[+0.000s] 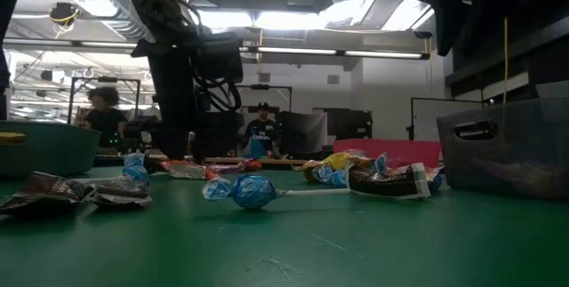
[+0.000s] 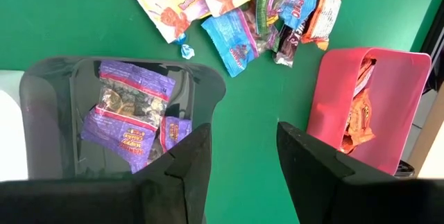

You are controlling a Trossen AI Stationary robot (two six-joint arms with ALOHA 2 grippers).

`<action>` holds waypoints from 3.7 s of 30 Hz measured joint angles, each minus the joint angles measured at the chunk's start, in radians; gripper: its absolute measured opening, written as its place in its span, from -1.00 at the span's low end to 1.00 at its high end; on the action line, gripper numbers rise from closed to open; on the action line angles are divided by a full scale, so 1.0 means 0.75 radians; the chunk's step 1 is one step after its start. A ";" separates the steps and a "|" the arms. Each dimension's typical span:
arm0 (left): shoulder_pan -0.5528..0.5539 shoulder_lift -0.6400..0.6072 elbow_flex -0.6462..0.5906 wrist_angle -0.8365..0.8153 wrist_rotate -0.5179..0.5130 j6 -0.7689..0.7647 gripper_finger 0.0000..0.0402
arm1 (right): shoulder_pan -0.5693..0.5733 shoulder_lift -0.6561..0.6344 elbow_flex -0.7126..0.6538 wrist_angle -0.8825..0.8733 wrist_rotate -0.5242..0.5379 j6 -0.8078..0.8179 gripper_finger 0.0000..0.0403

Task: Sort candy
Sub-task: Put the blue candy into the orange bin, then put the blue candy into the black bin

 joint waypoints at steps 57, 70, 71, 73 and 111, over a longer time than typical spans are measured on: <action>-1.088 -0.699 0.217 -1.086 0.980 -0.212 -0.41 | -0.703 0.598 0.000 1.842 -0.271 -0.447 -0.19; -1.118 -0.699 0.217 -1.050 0.739 -0.249 -0.22 | -0.769 0.824 0.000 2.146 -0.327 -0.037 -0.19; -1.118 -0.699 0.217 -1.049 0.721 -0.249 -0.22 | -0.769 0.836 0.000 2.153 -0.329 -0.019 -0.19; -1.118 -0.699 0.217 -1.049 0.694 -0.249 -0.22 | -0.769 0.857 0.000 2.154 -0.329 0.022 -0.19; 0.251 -0.683 -0.016 -0.242 0.476 1.222 -0.23 | -0.767 0.918 0.001 2.251 -0.365 0.085 -0.19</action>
